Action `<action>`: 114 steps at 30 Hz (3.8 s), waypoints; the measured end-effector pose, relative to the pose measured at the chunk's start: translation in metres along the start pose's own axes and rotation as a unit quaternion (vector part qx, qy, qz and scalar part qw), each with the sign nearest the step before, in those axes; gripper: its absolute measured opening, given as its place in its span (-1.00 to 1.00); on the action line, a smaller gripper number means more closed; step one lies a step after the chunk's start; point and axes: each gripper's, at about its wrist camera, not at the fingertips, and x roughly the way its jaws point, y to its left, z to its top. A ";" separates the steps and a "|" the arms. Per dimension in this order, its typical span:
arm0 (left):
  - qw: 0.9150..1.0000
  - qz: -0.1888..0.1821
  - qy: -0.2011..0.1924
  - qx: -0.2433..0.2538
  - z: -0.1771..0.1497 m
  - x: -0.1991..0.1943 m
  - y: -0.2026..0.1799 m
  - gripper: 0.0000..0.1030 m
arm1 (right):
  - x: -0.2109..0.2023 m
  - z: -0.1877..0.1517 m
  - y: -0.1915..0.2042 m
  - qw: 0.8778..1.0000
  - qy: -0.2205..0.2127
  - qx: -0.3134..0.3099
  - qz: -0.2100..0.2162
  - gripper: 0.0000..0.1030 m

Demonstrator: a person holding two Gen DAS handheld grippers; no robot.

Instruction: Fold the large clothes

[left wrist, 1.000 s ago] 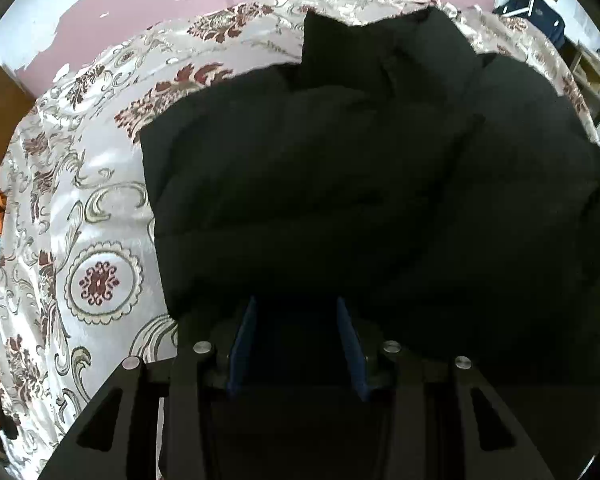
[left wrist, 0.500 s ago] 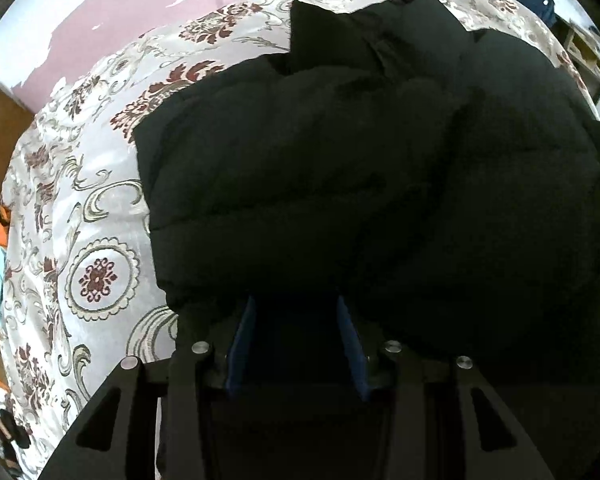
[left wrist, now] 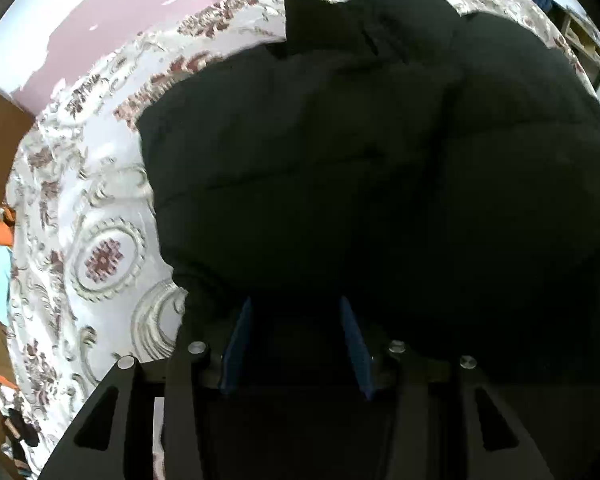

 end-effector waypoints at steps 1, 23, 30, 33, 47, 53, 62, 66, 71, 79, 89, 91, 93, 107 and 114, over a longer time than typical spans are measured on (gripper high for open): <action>1.000 -0.010 -0.012 -0.011 0.002 -0.007 0.002 -0.16 | -0.001 0.001 -0.001 1.000 -0.007 0.008 -0.001 0.16; 0.992 -0.082 -0.001 -0.099 0.042 0.034 -0.026 -0.15 | 0.056 0.036 0.122 0.995 -0.091 -0.027 -0.032 0.14; 0.991 -0.075 0.011 -0.109 0.048 0.032 -0.024 -0.15 | 0.075 0.037 0.114 0.998 -0.059 -0.018 -0.027 0.17; 0.984 -0.103 -0.024 -0.140 0.054 0.006 -0.005 -0.15 | 0.050 0.045 0.101 0.998 -0.051 0.022 0.039 0.17; 0.976 -0.084 -0.062 -0.190 0.120 -0.027 0.052 -0.15 | -0.010 0.260 0.020 0.990 -0.067 0.120 -0.015 0.35; 0.975 -0.093 -0.065 -0.191 0.136 -0.027 0.059 -0.15 | 0.041 0.299 0.017 0.989 0.027 0.143 -0.037 -0.65; 0.967 -0.131 -0.056 -0.211 0.198 -0.007 0.054 -0.15 | -0.010 0.248 0.043 0.997 -0.042 0.066 0.024 -0.85; 0.975 -0.102 -0.041 -0.195 0.215 0.003 0.043 -0.15 | -0.030 0.226 0.051 0.996 -0.060 0.055 0.035 -0.85; 0.978 -0.081 0.003 -0.190 0.218 0.029 0.039 -0.15 | -0.042 0.206 0.045 0.995 -0.076 0.056 0.044 -0.85; 0.965 -0.136 -0.098 -0.203 0.179 -0.026 0.054 -0.87 | -0.061 0.170 0.030 0.990 -0.101 0.075 0.059 -0.86; 0.969 -0.088 -0.187 -0.133 0.053 -0.088 0.007 -0.88 | -0.094 0.057 0.037 0.979 -0.183 0.058 0.074 -0.86; 0.978 -0.065 -0.169 -0.102 0.037 -0.068 -0.010 -0.87 | -0.086 0.034 0.041 0.977 -0.198 0.045 0.060 -0.86; 0.986 -0.052 -0.142 -0.073 0.025 -0.044 -0.024 -0.87 | -0.063 0.016 0.044 0.982 -0.184 0.027 0.029 -0.86; 0.987 -0.072 -0.125 -0.073 -0.010 -0.077 0.001 -0.77 | -0.016 -0.018 0.059 0.979 -0.170 -0.090 -0.062 -0.85; 0.974 -0.100 -0.162 -0.119 0.027 -0.093 0.022 -0.77 | -0.020 -0.018 0.062 0.979 -0.175 -0.081 -0.064 -0.85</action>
